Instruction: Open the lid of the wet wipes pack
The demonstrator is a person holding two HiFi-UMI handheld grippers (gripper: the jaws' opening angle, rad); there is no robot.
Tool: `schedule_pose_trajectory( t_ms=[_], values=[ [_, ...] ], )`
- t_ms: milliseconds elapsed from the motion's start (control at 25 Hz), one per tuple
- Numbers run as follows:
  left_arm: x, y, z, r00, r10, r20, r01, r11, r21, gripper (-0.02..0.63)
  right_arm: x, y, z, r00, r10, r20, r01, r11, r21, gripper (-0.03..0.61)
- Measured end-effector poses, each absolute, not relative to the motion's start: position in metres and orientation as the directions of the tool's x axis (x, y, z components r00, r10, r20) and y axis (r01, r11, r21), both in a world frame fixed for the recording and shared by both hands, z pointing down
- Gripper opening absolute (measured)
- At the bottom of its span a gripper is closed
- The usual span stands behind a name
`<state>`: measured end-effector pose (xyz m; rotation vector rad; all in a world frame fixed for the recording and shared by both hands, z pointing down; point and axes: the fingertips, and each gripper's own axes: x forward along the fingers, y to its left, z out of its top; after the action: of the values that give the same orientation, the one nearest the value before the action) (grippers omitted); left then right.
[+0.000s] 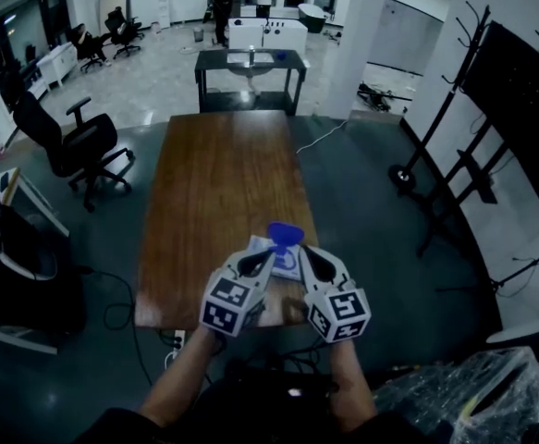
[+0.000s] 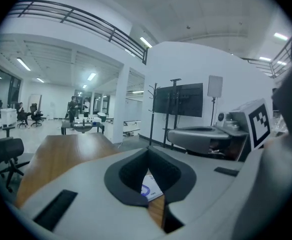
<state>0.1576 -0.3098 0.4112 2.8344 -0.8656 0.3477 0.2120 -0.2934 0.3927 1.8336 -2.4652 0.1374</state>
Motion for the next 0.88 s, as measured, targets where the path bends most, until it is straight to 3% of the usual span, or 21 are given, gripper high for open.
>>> schedule_pose_trajectory(
  t_ms=[320,880],
  values=[
    [0.148,-0.300,0.382,0.824,-0.527,0.206,-0.549,-0.834,0.063,0.005,0.198,-0.279,0.365,-0.322,-0.946,0.024,-0.945,0.320,-0.064,0.011],
    [0.145,-0.297,0.375,0.823,-0.533,0.197,-0.550,-0.834,0.042,0.005,0.196,-0.276,0.357,-0.317,-0.948,0.014,-0.947,0.315,-0.061,0.011]
  ],
)
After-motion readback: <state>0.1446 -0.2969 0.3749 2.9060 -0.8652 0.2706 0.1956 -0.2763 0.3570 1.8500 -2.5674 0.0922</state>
